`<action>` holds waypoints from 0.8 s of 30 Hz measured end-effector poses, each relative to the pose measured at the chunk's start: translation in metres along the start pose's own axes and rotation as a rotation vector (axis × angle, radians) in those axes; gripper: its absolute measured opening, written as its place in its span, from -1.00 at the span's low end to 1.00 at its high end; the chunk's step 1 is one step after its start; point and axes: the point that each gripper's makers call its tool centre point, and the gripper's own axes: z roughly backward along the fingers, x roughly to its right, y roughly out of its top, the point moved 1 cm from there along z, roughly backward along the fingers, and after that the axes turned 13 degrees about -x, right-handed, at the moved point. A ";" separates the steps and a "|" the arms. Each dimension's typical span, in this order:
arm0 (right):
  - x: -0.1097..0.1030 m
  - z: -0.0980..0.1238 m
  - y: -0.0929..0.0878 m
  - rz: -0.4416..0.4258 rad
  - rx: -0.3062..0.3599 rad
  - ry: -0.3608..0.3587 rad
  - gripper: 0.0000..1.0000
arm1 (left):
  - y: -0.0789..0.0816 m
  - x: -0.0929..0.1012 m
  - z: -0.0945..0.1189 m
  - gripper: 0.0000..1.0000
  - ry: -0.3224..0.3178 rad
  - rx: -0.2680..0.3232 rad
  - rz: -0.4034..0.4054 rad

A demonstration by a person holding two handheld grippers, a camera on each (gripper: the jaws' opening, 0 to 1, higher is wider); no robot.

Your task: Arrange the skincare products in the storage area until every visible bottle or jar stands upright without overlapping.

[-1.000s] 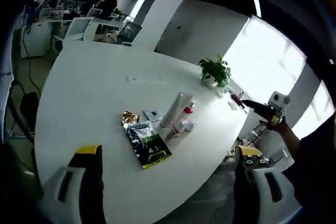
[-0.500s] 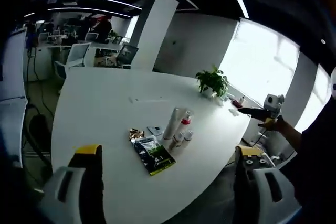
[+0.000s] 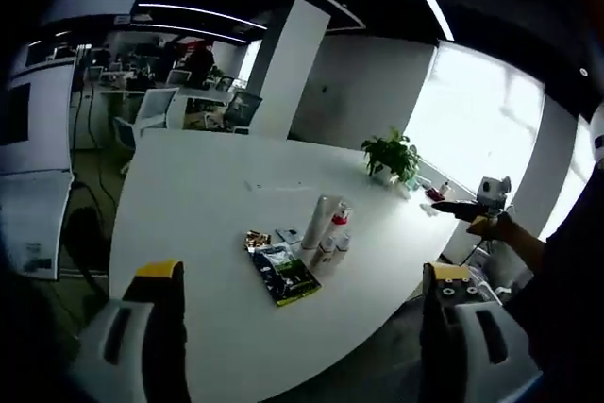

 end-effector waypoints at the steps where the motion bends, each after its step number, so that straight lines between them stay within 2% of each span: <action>1: 0.000 0.001 -0.001 -0.001 0.000 -0.001 0.99 | -0.002 0.000 0.001 0.98 0.002 0.002 0.004; 5: 0.000 0.006 -0.006 -0.025 0.016 -0.006 0.99 | -0.009 -0.001 0.005 0.98 0.009 0.009 0.015; 9: 0.002 0.006 -0.010 -0.022 -0.002 -0.024 0.99 | -0.012 -0.004 0.005 0.98 0.020 0.017 0.027; 13: 0.004 0.004 -0.008 -0.021 0.014 -0.036 0.99 | -0.017 -0.007 0.001 0.98 0.027 -0.009 0.039; 24: 0.006 0.001 -0.010 -0.027 0.010 -0.048 0.99 | -0.006 -0.002 -0.013 0.98 0.010 -0.021 0.028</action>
